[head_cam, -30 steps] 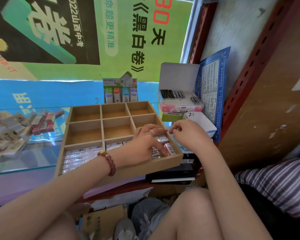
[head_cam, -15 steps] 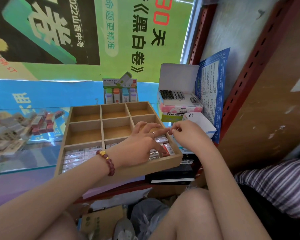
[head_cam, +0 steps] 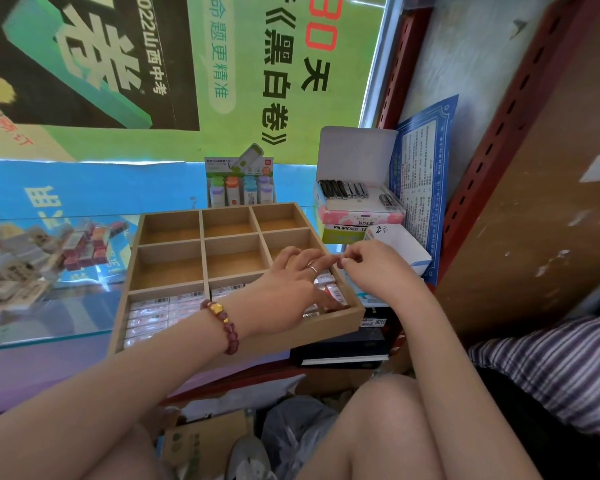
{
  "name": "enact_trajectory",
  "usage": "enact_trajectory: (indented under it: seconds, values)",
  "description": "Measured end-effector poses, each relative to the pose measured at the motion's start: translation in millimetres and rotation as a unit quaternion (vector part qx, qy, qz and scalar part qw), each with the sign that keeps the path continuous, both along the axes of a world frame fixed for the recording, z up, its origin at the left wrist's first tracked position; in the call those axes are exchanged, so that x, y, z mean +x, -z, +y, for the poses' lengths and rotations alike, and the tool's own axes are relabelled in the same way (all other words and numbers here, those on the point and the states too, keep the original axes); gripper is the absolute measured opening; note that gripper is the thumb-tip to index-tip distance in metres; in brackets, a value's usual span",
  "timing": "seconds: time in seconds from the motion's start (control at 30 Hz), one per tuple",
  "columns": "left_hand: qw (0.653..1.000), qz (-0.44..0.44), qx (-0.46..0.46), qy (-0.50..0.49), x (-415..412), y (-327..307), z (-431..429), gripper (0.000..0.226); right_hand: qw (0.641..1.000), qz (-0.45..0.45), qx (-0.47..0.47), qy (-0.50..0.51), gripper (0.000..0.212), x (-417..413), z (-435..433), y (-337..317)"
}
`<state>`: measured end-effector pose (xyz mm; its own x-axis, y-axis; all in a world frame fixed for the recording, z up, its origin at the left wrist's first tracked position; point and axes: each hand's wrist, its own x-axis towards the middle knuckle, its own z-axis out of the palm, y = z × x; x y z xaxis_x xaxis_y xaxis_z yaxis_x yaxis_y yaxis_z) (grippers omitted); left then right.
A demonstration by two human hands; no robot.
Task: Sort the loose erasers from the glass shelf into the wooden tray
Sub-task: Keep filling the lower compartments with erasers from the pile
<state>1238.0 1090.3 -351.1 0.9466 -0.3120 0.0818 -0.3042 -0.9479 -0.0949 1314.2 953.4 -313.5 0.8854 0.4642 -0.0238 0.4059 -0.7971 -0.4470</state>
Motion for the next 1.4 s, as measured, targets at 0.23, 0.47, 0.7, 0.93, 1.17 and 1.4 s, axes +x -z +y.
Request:
enact_trajectory:
  seconds: [0.23,0.47,0.7,0.93,1.17,1.4]
  values:
    - [0.991,-0.019,-0.123,-0.055,-4.5,-12.1,20.2,0.076,1.000,0.004,0.007,-0.014,0.029,-3.1,0.7,-1.9]
    - [0.980,-0.025,-0.177,-0.084,-7.7,-9.9,41.2,0.068,0.999,0.012,0.020,-0.034,0.030,-3.7,2.0,-4.9]
    - [0.934,-0.080,-0.317,-0.143,-30.4,-23.6,76.3,0.026,0.985,-0.004,0.129,-0.116,0.023,-12.9,18.9,-7.2]
    - [0.898,-0.112,-0.363,-0.223,-82.3,-15.3,124.2,0.020,0.952,0.003,0.206,-0.227,0.023,-38.5,48.9,-8.5]
    - [0.899,-0.099,-0.340,-0.258,-144.1,11.5,160.0,0.021,0.938,0.011,0.172,-0.302,0.022,-83.7,106.9,-17.6]
    - [0.819,-0.172,-0.371,-0.402,-196.5,19.3,209.1,0.044,0.917,0.102,0.158,-0.352,0.019,-122.5,179.4,-34.2]
